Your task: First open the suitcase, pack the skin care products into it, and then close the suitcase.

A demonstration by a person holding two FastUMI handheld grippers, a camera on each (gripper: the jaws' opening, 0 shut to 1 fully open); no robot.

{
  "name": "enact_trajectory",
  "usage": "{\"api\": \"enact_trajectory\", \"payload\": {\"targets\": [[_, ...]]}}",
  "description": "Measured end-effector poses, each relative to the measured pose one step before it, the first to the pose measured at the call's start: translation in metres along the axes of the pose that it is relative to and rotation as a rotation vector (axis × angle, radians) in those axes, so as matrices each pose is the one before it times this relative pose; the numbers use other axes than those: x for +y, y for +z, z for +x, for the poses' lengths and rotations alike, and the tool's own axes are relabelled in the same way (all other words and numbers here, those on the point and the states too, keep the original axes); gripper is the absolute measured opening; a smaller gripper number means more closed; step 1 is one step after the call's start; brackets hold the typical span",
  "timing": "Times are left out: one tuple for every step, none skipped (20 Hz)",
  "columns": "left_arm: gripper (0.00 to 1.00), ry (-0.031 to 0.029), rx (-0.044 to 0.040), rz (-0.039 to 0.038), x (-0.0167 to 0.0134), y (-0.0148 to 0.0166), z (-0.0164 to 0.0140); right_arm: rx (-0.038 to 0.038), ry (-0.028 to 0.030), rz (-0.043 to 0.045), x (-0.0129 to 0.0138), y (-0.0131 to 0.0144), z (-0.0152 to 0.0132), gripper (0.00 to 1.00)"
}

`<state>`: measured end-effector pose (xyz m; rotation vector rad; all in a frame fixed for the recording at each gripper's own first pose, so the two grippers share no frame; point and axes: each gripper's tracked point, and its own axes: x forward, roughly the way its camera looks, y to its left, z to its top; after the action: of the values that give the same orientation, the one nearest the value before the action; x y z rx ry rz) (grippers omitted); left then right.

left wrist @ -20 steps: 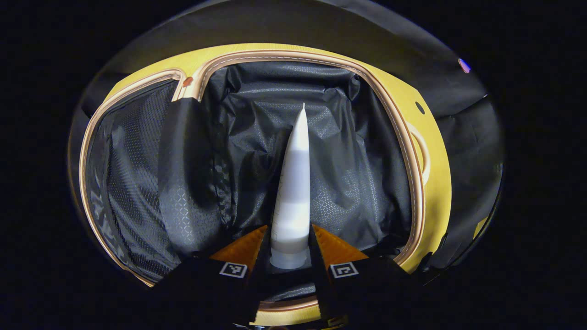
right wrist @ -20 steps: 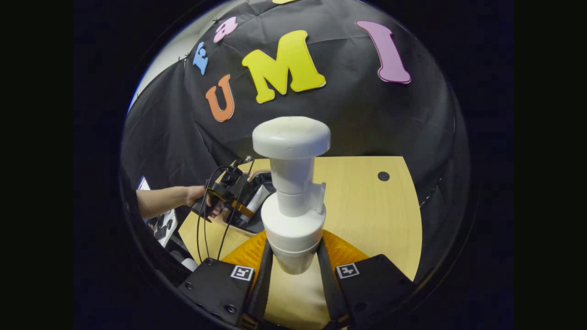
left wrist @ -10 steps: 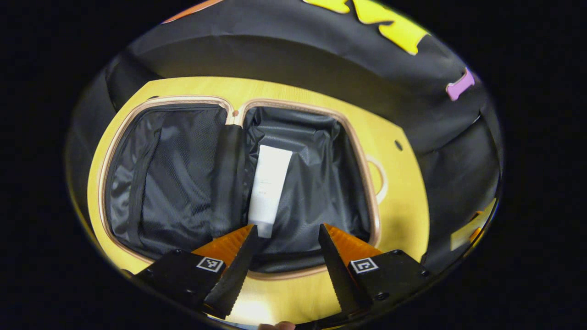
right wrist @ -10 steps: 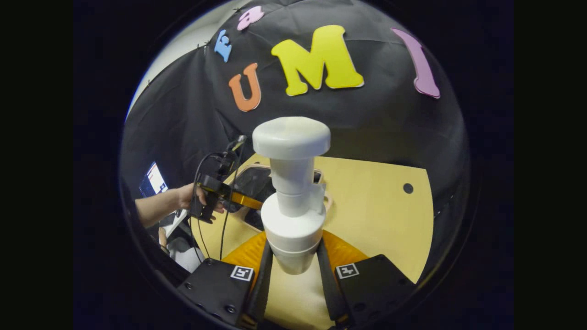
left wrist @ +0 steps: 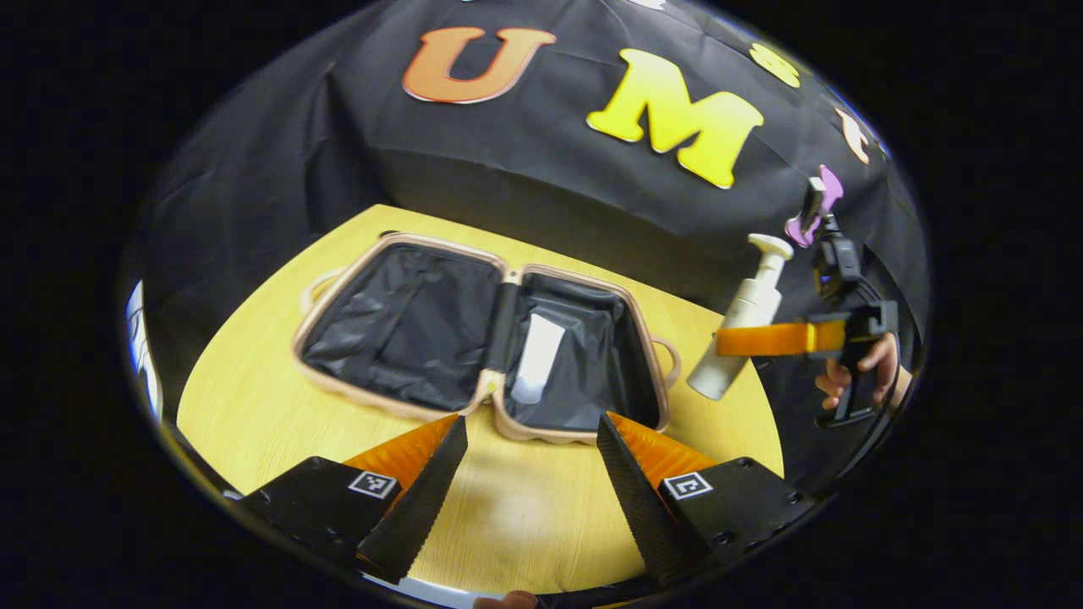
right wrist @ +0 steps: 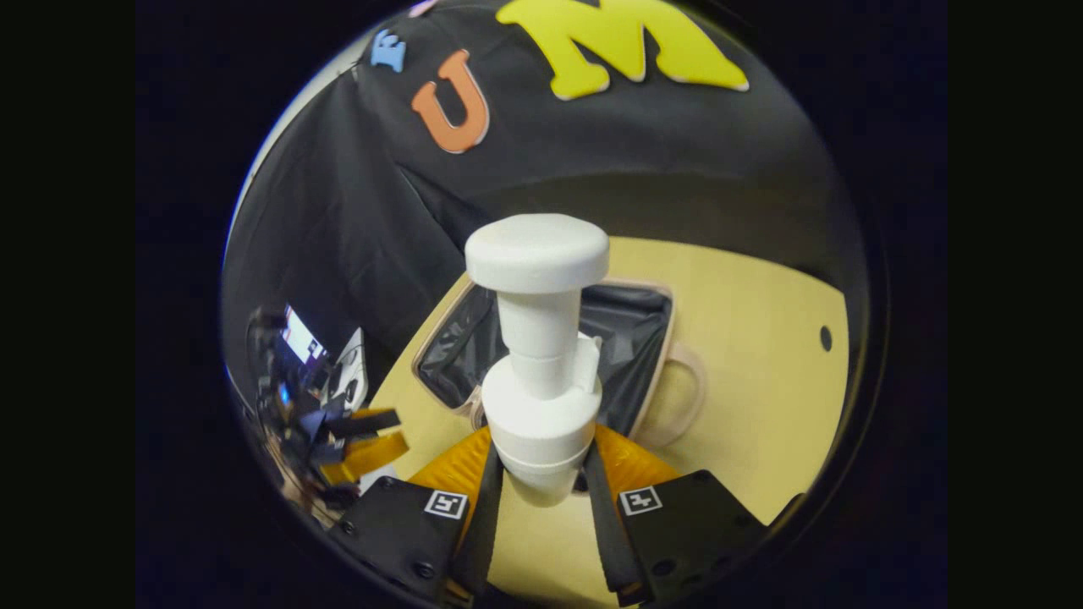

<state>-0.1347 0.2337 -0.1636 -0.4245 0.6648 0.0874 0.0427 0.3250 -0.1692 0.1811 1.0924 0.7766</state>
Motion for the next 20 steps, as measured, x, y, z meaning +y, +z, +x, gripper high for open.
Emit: {"api": "enact_trajectory", "payload": {"targets": [[0.98, -0.00192, -0.00388, -0.04489, 0.00441, -0.00547, -0.00566, 0.03204, -0.02081, 0.02441, -0.00755, 0.00063, 0.01656, 0.46], [0.98, 0.0085, -0.00669, -0.03607, 0.00837, -0.00362, -0.00774, 0.03368, -0.0257, 0.01098, -0.00719, -0.00002, 0.01623, 0.48], [0.98, 0.01031, -0.0106, -0.02532, 0.00887, -0.00079, -0.00712, 0.03884, -0.02391, 0.01566, -0.0032, -0.00237, 0.01868, 0.48], [0.98, 0.00837, -0.01016, -0.01633, 0.00758, 0.00128, -0.0076, 0.0414, -0.02294, 0.02702, -0.00582, -0.00408, 0.01404, 0.48], [0.98, 0.00669, -0.00887, -0.01128, 0.00773, -0.00025, -0.0049, 0.06159, -0.02937, 0.02661, -0.00547, -0.00828, 0.0151, 0.48], [0.98, 0.00759, 0.00133, -0.00723, 0.00649, -0.00229, -0.00228, 0.03515, -0.02444, 0.01556, -0.00508, -0.00417, 0.01101, 0.48], [0.98, 0.0098, 0.0059, -0.00211, 0.0058, -0.00178, -0.00332, 0.02629, -0.01646, 0.02054, -0.00177, 0.00036, 0.00854, 0.48], [0.98, 0.0101, 0.01081, 0.00407, 0.00569, -0.00338, -0.00305, 0.01873, -0.00705, 0.0212, -0.00057, 0.00084, 0.00648, 0.48], [0.98, 0.0109, 0.00891, 0.00474, 0.00518, -0.0024, 0.00074, 0.01505, -0.01558, 0.02466, -0.00122, -0.00029, 0.00606, 0.46], [0.98, 0.00358, 0.00802, 0.00338, 0.00337, -0.00055, -0.00079, 0.01456, -0.02676, 0.01054, -0.00322, -0.00012, 0.00722, 0.48], [0.98, -0.0031, 0.00508, 0.00528, 0.00026, 0.00024, 0.00171, 0.01247, -0.03092, 0.00725, -0.00282, -0.00045, 0.00779, 0.46], [0.99, -0.00118, 0.00075, 0.00888, 0.0, 0.00107, -0.00076, 0.00918, -0.0321, 0.01847, -0.00347, 0.002, 0.0054, 0.48], [0.99, -0.00258, -0.004, 0.01116, 0.00017, 0.00261, -0.00132, 0.00371, -0.00718, 0.03378, 0.00029, 0.00332, 0.00341, 0.48], [0.99, -0.00287, -0.00981, 0.01018, -0.00117, 0.00331, -0.00232, 0.00733, -0.00471, 0.04173, -0.00059, 0.00335, 0.00267, 0.46], [0.99, -0.00397, -0.00742, 0.00764, -0.00119, 0.00236, -0.0018, 0.00071, -0.01014, 0.03894, -0.00003, 0.00318, 0.00254, 0.48], [0.98, -0.00272, -0.00564, 0.0048, -0.0013, 0.00214, 0.00008, -0.0001, -0.01192, 0.02953, -0.00225, 0.00282, 0.00227, 0.48], [0.98, -0.0013, -0.00131, 0.00434, -0.00107, 0.00207, 0.00168, 0.00271, -0.01296, 0.03029, -0.00204, 0.00137, 0.00356, 0.48], [0.98, -0.00134, 0.00107, 0.00486, -0.00104, -0.00027, -0.00038, 0.00309, -0.01711, 0.02303, -0.00167, 0.00094, 0.00288, 0.48], [0.98, -0.00213, -0.00111, 0.00596, 0.00016, -0.00099, 0.00011, -0.00094, -0.01201, 0.01666, -0.00047, 0.00105, 0.00313, 0.48], [0.98, 0.00056, -0.00091, 0.00301, -0.00012, -0.00039, 0.00032, -0.00293, -0.00556, 0.00436, 0.00047, 0.00077, 0.00159, 0.48]]}}
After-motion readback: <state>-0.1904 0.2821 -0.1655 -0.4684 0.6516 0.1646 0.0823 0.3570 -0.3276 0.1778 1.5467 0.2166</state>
